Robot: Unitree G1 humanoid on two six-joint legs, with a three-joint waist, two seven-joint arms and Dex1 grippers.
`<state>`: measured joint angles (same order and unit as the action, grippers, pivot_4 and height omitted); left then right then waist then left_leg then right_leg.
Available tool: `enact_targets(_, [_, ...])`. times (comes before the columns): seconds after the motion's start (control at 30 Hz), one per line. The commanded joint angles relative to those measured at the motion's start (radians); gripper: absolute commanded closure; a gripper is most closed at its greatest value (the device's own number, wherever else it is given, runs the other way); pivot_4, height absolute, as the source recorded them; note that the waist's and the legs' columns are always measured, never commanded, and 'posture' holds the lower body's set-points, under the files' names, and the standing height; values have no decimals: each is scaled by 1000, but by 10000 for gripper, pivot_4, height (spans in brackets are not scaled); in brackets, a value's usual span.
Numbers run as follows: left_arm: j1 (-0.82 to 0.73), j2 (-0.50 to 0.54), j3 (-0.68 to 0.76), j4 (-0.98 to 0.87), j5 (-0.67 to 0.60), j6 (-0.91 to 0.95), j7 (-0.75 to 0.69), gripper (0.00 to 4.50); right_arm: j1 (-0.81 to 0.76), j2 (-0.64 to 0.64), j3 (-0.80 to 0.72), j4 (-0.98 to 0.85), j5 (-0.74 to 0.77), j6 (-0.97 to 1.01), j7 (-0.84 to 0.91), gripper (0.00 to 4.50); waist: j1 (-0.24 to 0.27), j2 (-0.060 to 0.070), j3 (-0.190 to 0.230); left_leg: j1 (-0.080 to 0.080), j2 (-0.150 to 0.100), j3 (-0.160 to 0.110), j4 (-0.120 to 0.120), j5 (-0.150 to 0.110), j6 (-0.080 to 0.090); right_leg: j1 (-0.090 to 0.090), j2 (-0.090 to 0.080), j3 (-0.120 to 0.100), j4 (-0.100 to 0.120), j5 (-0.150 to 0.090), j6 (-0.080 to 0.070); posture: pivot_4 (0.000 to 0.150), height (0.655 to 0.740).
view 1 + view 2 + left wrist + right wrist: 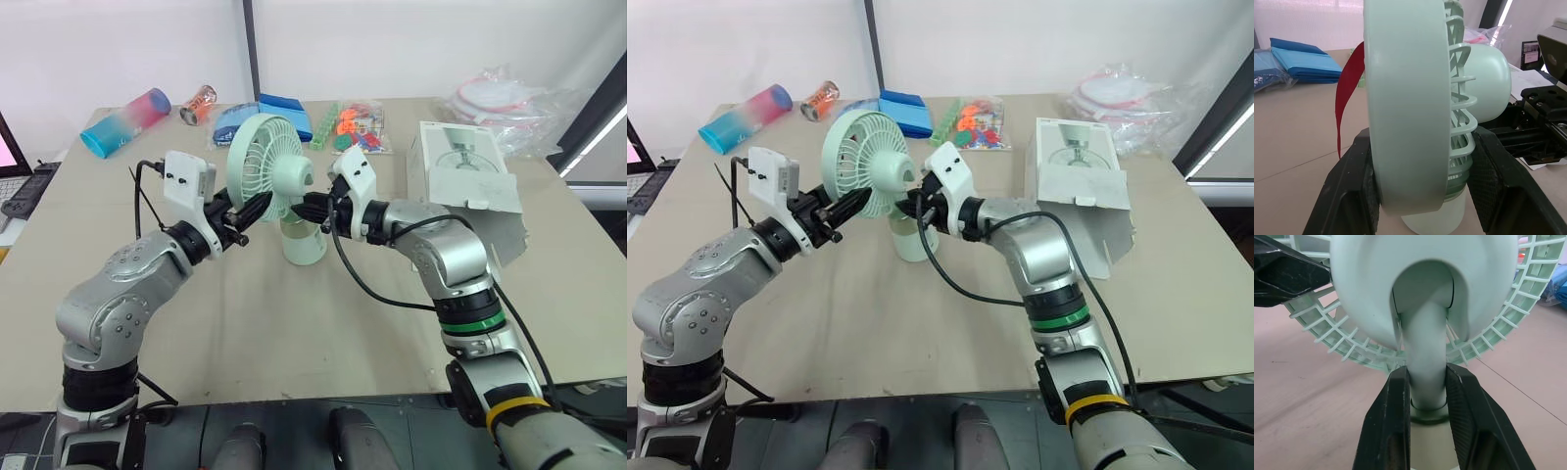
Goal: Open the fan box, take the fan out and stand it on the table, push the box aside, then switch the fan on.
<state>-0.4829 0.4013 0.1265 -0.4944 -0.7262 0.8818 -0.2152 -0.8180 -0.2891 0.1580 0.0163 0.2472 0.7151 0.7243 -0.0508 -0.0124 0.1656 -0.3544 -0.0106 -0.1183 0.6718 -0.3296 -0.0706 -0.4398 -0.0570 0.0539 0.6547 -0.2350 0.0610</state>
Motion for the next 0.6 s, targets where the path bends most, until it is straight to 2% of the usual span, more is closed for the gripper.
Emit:
enact_targets(0.03, [-32,-11,-35,-78,-39,-24,-57,26210,-20,21,34,-32,28,-25,45,41337,0,0,0,0,0,0,0,0,0,0,0,0,0,0,0,1500,7400])
enact_targets(0.23, [-27,15,-11,-73,-56,-15,-84,26210,-9,21,27,-26,25,-56,60,41337,0,0,0,0,0,0,0,0,0,0,0,0,0,0,0,1500,7400])
enact_targets(0.27, [-25,24,-4,-73,-63,-12,-94,15884,-8,20,24,-23,27,-64,67,41337,0,0,0,0,0,0,0,0,0,0,0,0,0,0,0,1500,7400])
enact_targets(0.33, [-20,50,-2,-73,-58,-12,-122,9654,-5,16,22,-18,27,-76,80,41337,-1,0,0,0,0,0,0,0,0,0,0,0,0,0,0,1500,7400])
enact_targets(0.37, [-17,62,-3,-72,-53,-15,-135,4879,-4,15,21,-16,27,-81,85,41337,-1,0,0,0,0,0,0,0,0,0,0,0,0,0,0,1500,7400])
enact_targets(0.4, [-15,70,-4,-70,-51,-18,-143,2488,-3,14,21,-13,26,-85,88,41337,-1,0,0,0,0,0,0,0,0,0,0,0,0,0,0,1500,7400])
enact_targets(0.43, [-14,74,-3,-68,-50,-21,-149,363,-3,13,21,-10,24,-89,91,41337,-1,0,0,0,0,0,0,0,0,0,0,0,0,0,0,1500,7400])
enact_targets(0.6, [-4,160,20,-60,-30,-29,-223,363,-1,13,15,5,24,-105,99,41337,-4,0,0,0,0,0,0,0,0,0,0,0,0,0,0,1500,7400])
